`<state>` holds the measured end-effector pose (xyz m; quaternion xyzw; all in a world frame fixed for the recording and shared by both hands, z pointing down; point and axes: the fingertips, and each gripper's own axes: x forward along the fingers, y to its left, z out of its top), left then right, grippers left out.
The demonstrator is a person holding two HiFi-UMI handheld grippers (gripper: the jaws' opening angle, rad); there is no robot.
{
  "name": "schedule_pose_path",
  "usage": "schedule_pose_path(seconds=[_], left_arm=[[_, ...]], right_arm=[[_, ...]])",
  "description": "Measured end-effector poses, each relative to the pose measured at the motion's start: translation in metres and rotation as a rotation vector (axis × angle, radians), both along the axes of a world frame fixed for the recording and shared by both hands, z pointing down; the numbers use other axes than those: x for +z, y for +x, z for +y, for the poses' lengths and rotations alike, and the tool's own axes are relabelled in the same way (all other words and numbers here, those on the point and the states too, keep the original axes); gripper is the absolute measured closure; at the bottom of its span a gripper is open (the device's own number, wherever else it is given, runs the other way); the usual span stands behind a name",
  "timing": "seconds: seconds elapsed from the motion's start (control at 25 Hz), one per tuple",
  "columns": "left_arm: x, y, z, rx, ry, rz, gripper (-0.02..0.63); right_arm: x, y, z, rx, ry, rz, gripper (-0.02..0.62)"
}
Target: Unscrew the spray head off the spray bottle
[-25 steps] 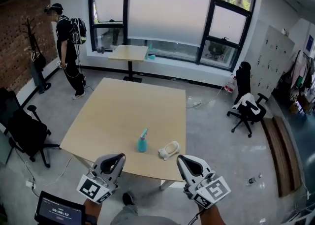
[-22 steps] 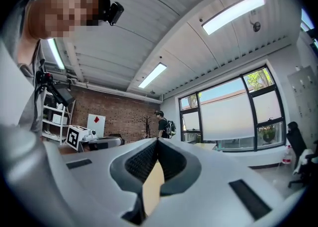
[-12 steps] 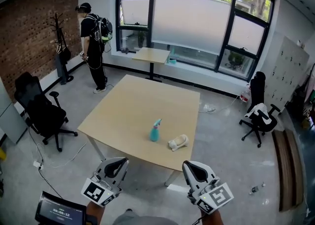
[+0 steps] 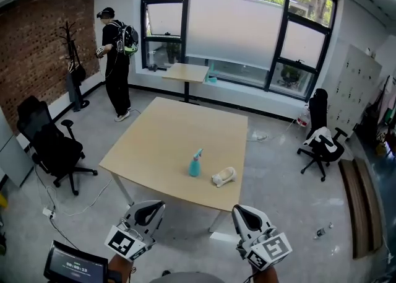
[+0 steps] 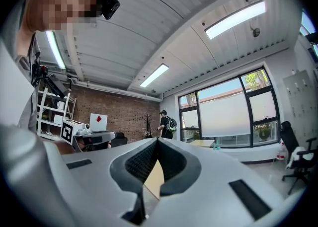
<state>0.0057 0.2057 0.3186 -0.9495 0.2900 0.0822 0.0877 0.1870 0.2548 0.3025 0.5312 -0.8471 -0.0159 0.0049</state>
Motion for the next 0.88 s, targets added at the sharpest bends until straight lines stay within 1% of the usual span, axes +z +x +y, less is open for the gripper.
schedule_pose_path(seconds=[0.12,0.32,0.52,0.88], left_arm=[[0.003,-0.004,0.003,0.016,-0.004,-0.008,0.601],[-0.003,-0.001,0.012,0.029,0.002,-0.016,0.601],[-0.001,-0.012,0.016,0.024,0.001,-0.015,0.601],[0.002,-0.022,0.018,0.008,-0.006,-0.019,0.601]], right_arm=[[0.003,-0.008,0.006,0.009,-0.004,-0.004,0.589],[0.002,-0.007,0.012,0.018,-0.011,-0.009,0.589],[0.004,-0.016,0.014,0.013,-0.009,-0.011,0.589],[0.006,-0.023,0.013,0.009,-0.018,-0.017,0.589]])
